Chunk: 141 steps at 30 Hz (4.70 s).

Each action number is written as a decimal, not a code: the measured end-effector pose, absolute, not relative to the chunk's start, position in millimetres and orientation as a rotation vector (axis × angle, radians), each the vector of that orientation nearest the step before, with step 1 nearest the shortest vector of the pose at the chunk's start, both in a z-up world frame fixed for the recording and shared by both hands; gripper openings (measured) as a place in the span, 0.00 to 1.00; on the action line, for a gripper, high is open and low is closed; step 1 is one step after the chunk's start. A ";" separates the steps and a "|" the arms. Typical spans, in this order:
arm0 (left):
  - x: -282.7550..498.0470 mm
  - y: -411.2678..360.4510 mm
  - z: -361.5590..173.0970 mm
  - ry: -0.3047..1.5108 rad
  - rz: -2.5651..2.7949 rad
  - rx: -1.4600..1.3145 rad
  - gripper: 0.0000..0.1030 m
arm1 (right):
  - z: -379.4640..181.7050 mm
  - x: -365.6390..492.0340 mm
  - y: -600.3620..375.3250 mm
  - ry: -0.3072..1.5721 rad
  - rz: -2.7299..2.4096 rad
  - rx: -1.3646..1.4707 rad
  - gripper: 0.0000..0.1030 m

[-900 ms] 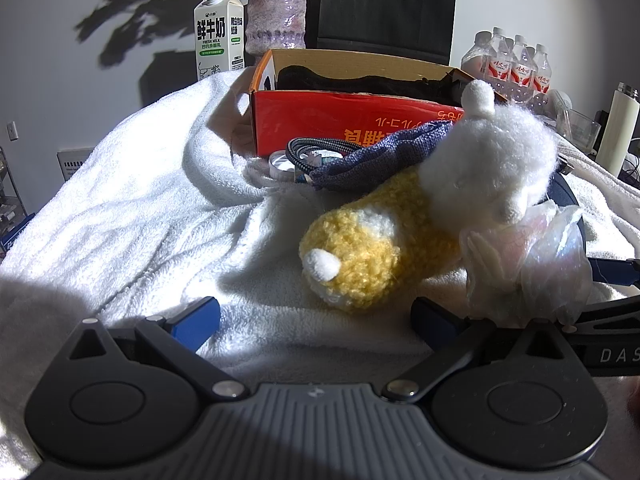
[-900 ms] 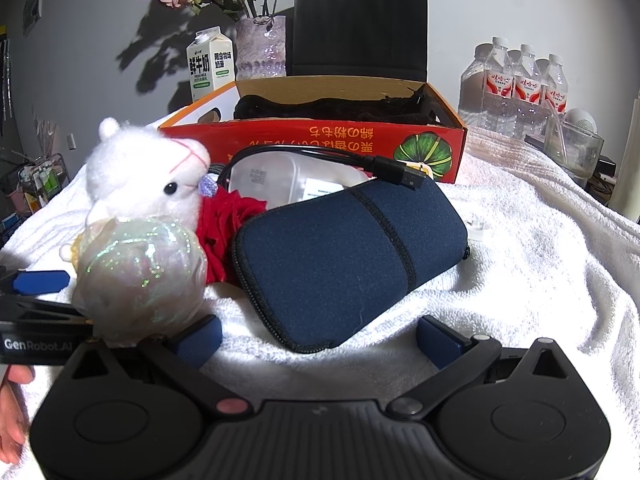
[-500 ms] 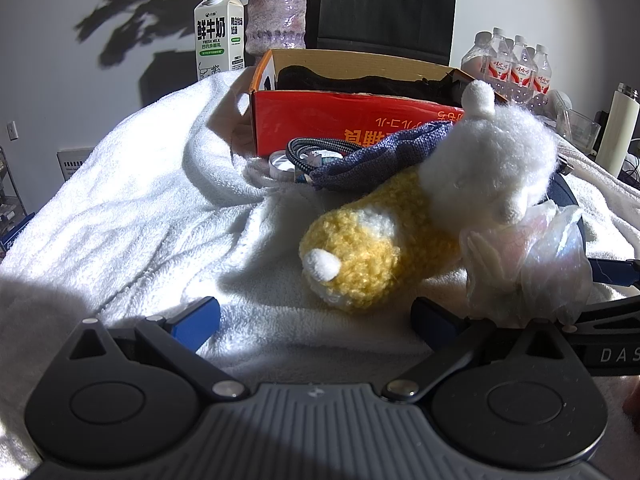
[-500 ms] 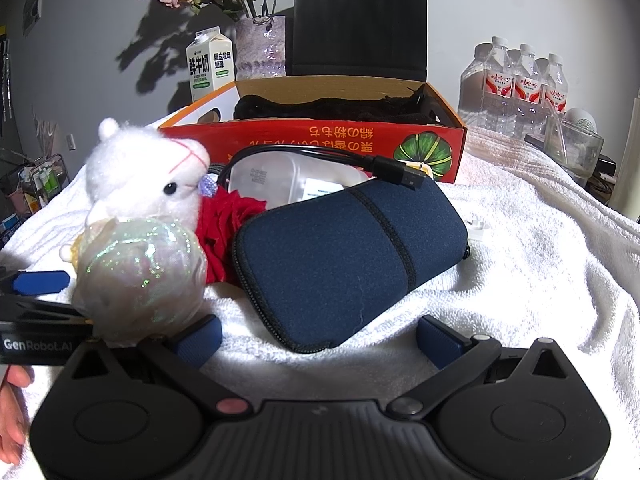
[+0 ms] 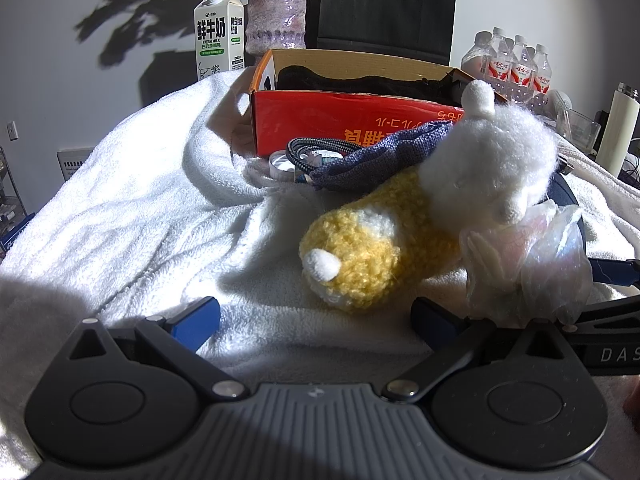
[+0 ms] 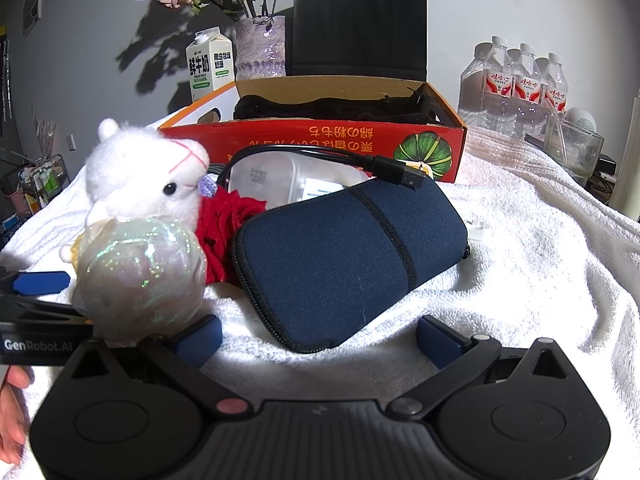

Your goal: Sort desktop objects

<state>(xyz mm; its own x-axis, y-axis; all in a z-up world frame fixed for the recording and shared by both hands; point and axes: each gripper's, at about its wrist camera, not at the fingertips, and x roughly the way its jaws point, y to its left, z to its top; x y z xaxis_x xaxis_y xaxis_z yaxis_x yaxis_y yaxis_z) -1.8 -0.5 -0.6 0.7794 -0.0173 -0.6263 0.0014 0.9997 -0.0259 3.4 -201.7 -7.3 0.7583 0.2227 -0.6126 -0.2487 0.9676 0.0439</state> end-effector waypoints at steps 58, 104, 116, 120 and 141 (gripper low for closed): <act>17.8 -1.8 30.8 0.564 -0.391 0.138 0.88 | 37.5 -57.9 -189.2 0.540 0.481 -0.029 0.41; 172.7 13.5 144.4 0.564 -0.076 -0.040 0.54 | 174.6 149.8 -214.6 0.502 0.350 -0.140 0.40; 322.3 2.5 100.0 0.655 0.020 0.004 0.46 | 89.7 351.1 -197.5 0.770 0.241 -0.061 0.40; 342.0 -1.0 82.7 0.718 -0.009 0.019 0.55 | 63.6 374.0 -185.1 0.825 0.217 -0.102 0.42; 237.5 11.2 176.7 0.691 -0.013 -0.015 0.99 | 159.1 255.3 -211.1 0.721 0.218 -0.022 0.90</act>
<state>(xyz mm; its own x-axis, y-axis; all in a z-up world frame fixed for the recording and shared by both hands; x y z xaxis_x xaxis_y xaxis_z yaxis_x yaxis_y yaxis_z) 237.5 11.2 176.7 0.7706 -0.0168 -0.6371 0.0066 0.9998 -0.0184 255.3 -211.1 159.1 0.7294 0.1899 -0.6572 -0.2053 0.9772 0.0545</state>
